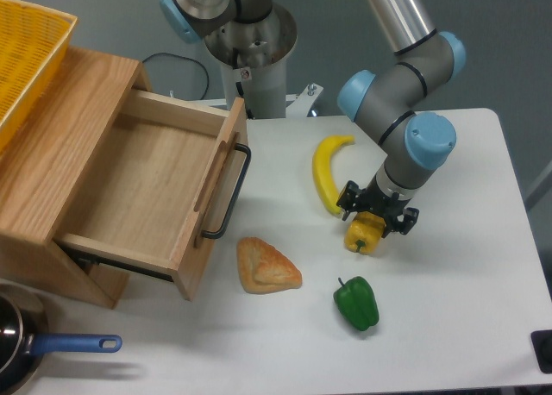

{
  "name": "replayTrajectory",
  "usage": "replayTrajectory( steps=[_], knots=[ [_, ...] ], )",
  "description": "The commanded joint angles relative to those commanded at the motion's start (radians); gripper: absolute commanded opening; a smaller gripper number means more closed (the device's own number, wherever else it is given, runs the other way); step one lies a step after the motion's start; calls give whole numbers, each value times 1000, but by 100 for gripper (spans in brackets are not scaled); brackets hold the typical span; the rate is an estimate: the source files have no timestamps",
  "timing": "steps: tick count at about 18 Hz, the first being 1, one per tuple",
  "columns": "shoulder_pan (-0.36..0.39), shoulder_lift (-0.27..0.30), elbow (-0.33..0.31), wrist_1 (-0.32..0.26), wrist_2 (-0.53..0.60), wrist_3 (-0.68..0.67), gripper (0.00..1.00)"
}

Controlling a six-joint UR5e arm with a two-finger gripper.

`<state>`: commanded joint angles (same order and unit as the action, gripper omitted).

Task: Pick up the yellow pepper
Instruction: 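Lower the gripper around the yellow pepper and close on it, then lift the grasped yellow pepper up off the table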

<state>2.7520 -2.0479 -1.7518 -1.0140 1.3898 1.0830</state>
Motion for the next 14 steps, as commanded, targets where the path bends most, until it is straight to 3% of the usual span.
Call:
replayTrajectory(
  steps=[7, 11, 14],
  knots=[
    [0, 5, 3, -3, 2, 0, 32],
    [-2, 12, 44, -9, 9, -3, 29],
    [-14, 31, 96, -32, 101, -5, 29]
  ],
)
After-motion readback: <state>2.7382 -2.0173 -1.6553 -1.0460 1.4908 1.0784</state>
